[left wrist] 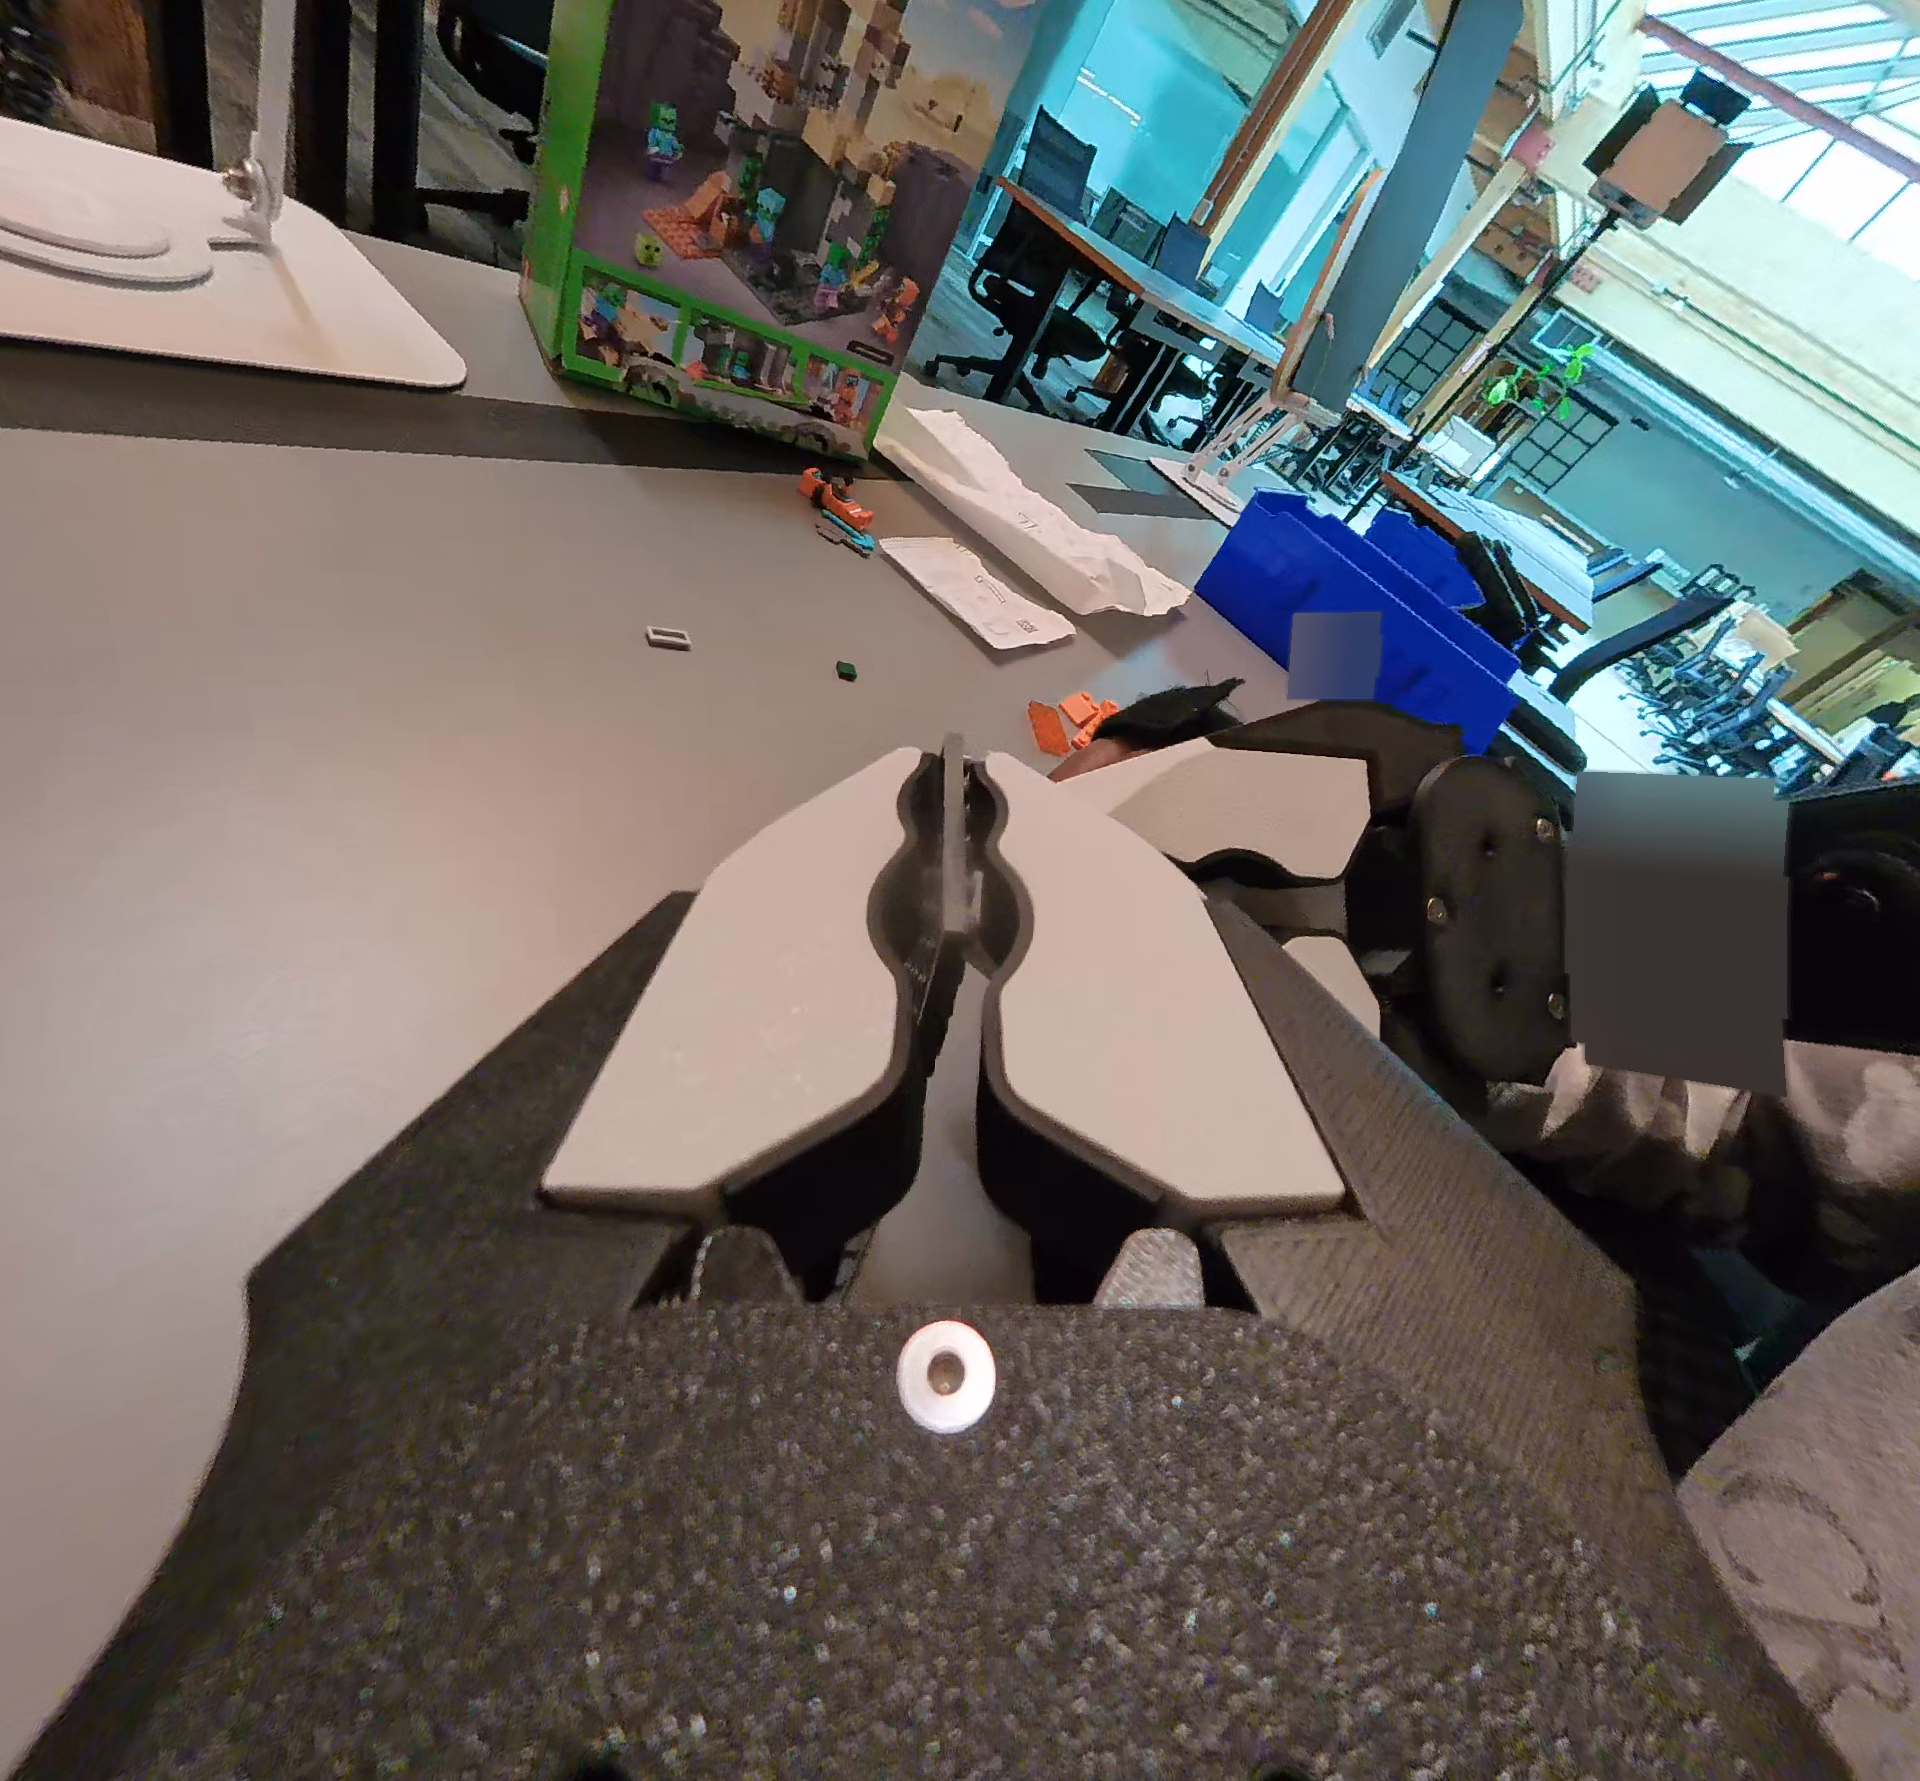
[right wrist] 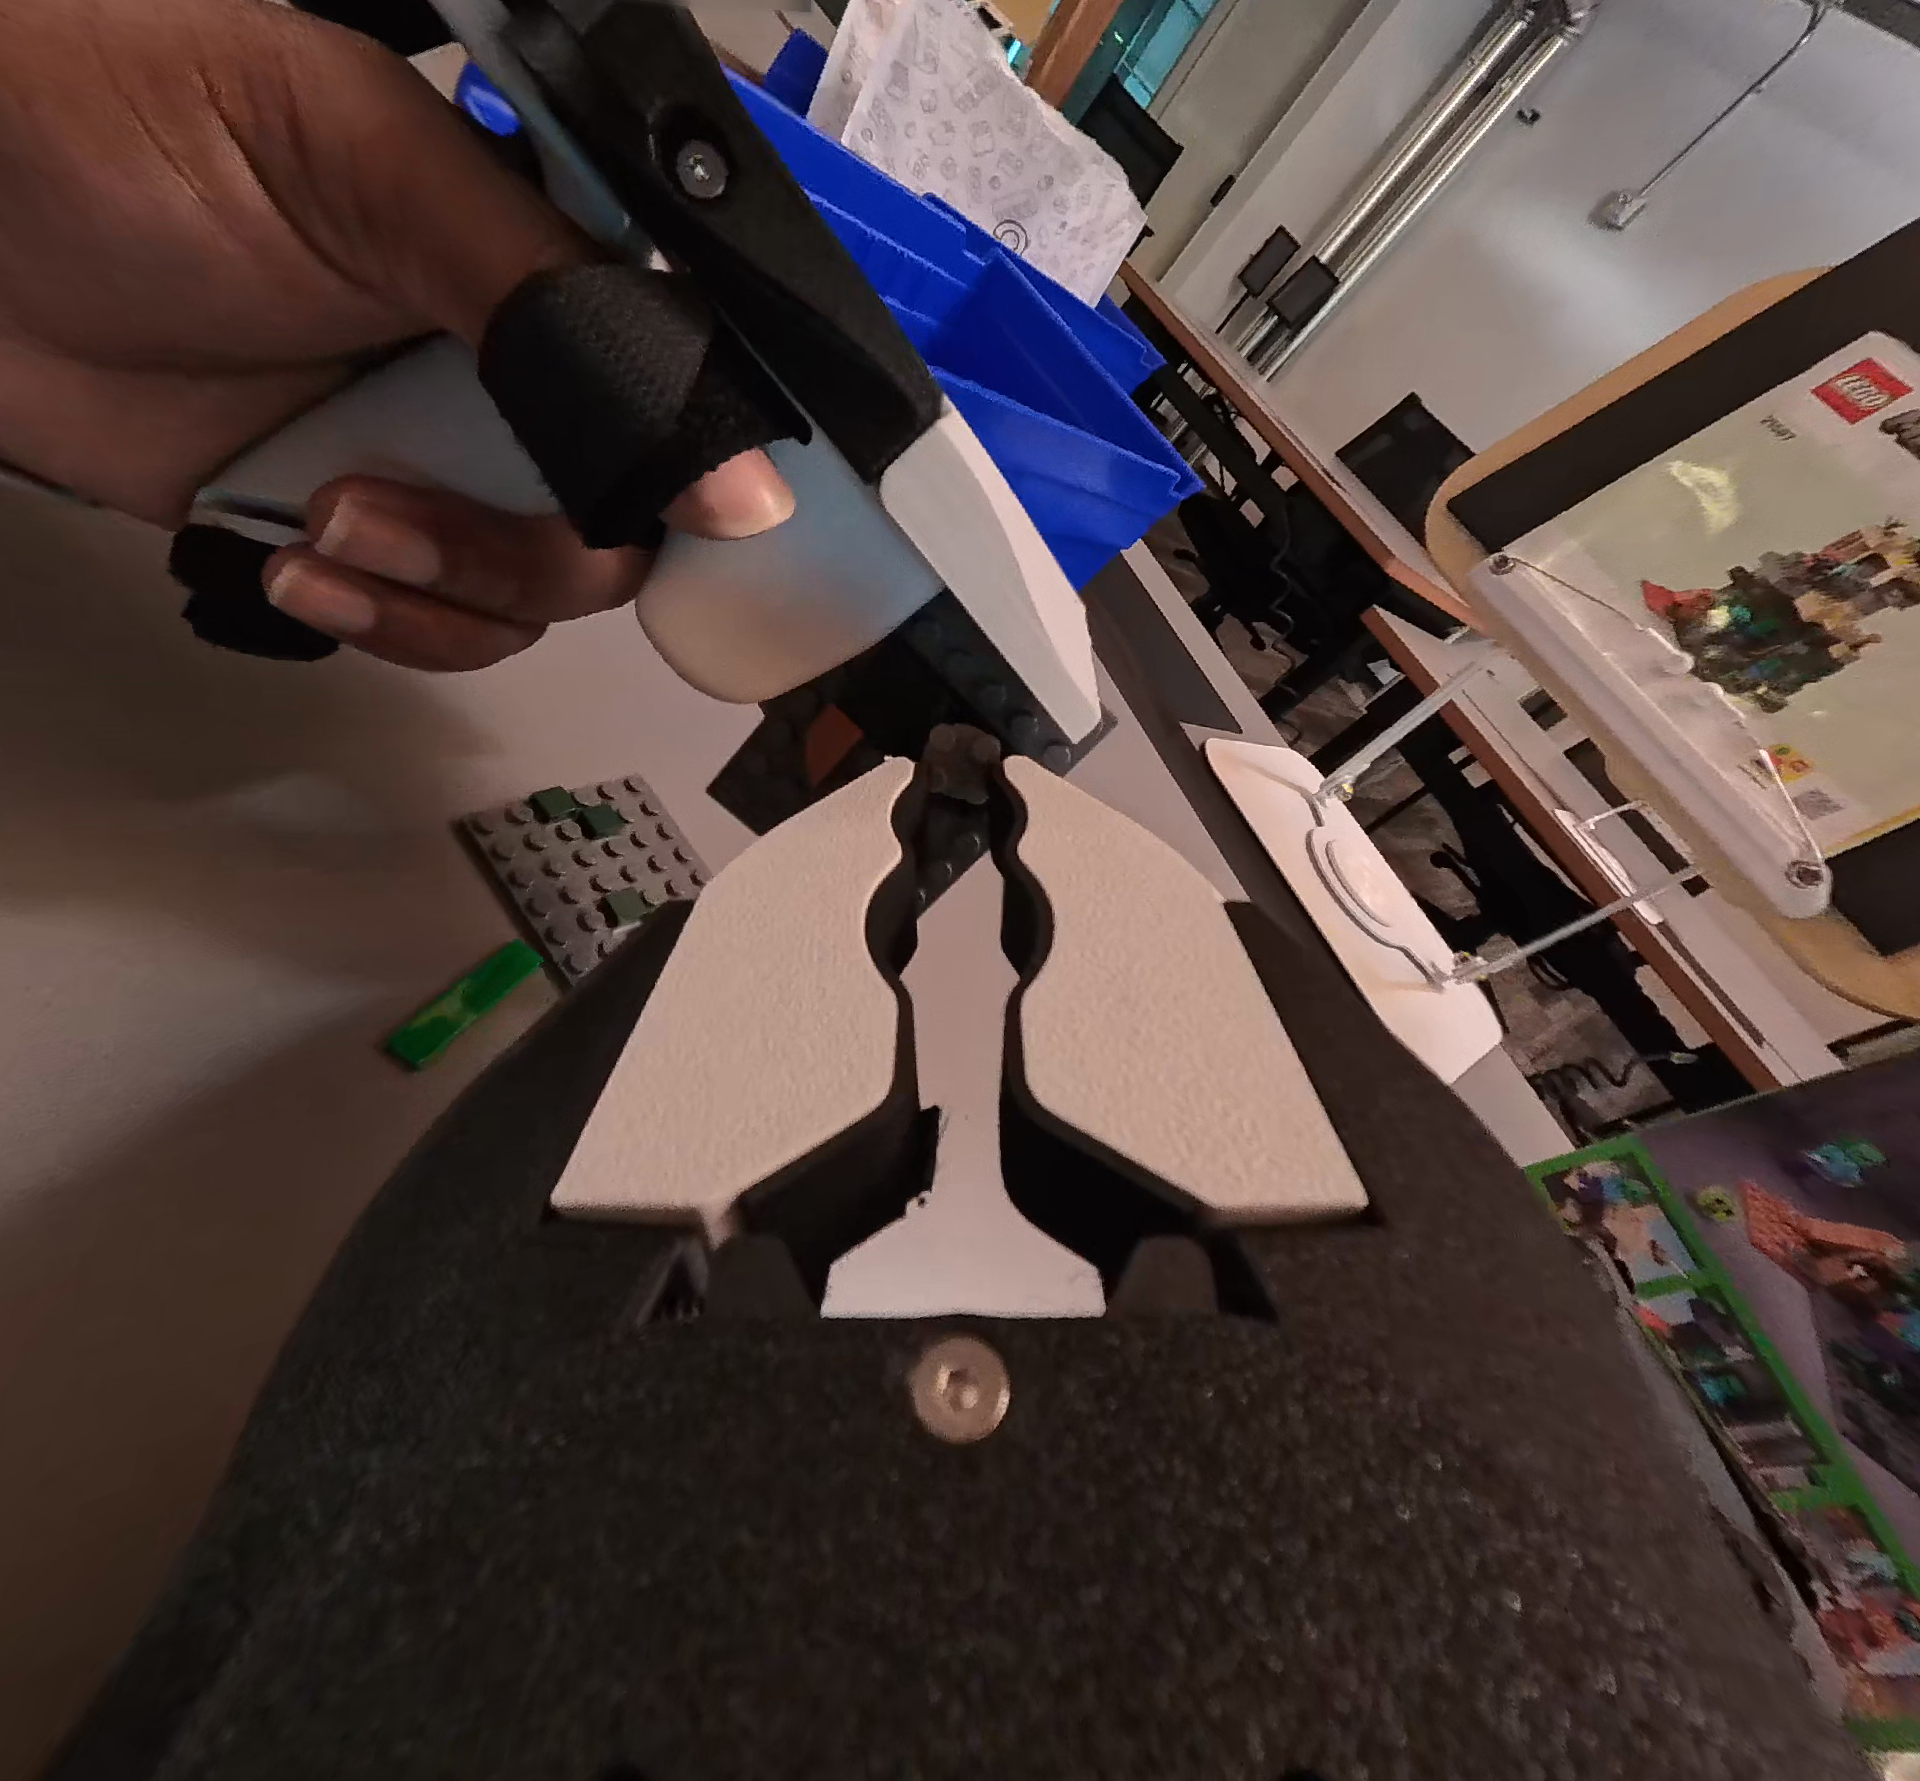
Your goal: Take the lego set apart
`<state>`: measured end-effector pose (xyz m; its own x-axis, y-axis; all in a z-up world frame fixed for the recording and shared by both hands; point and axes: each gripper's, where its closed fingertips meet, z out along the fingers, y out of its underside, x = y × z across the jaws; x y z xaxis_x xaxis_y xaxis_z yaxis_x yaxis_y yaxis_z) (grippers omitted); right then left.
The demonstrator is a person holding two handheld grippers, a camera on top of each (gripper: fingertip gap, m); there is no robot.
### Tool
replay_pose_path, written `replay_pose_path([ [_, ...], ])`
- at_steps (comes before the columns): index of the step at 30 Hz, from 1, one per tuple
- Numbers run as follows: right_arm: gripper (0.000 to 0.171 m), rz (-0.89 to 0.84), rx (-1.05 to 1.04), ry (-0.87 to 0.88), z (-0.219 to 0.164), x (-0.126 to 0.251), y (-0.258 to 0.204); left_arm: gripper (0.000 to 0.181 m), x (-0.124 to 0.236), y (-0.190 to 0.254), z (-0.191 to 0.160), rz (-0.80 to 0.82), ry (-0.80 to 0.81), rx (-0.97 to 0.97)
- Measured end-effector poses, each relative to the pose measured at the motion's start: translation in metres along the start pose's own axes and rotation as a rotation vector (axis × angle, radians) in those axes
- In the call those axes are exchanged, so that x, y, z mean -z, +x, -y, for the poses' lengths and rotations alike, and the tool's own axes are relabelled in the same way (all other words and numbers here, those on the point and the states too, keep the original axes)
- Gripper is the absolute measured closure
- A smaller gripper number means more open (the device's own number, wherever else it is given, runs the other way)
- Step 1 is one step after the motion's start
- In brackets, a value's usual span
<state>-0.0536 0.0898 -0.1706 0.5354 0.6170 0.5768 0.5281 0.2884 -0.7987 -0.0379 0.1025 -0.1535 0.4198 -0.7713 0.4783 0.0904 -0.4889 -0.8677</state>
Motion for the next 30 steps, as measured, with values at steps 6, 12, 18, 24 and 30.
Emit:
replay_pose_path([
  [6, 0.16, 0.001, 0.007, -0.017, -0.003, -0.001, -0.002, 0.176, -0.001, -0.003, -0.002, 0.01, 0.006, 0.014],
  [12, 0.157, 0.059, -0.042, -0.1, -0.011, -0.003, -0.005, 0.176, -0.004, -0.007, -0.011, 0.05, -0.023, -0.016],
  [18, 0.16, 0.046, 0.017, -0.144, -0.006, 0.0, -0.003, 0.176, -0.004, -0.001, -0.006, 0.056, 0.007, -0.047],
  [24, 0.161, 0.056, 0.014, -0.16, -0.012, -0.005, -0.005, 0.175, -0.006, -0.008, -0.012, 0.076, -0.016, -0.072],
  [30, 0.162, 0.034, 0.078, -0.184, -0.015, -0.01, -0.008, 0.175, -0.006, -0.014, -0.016, 0.103, -0.037, -0.098],
])
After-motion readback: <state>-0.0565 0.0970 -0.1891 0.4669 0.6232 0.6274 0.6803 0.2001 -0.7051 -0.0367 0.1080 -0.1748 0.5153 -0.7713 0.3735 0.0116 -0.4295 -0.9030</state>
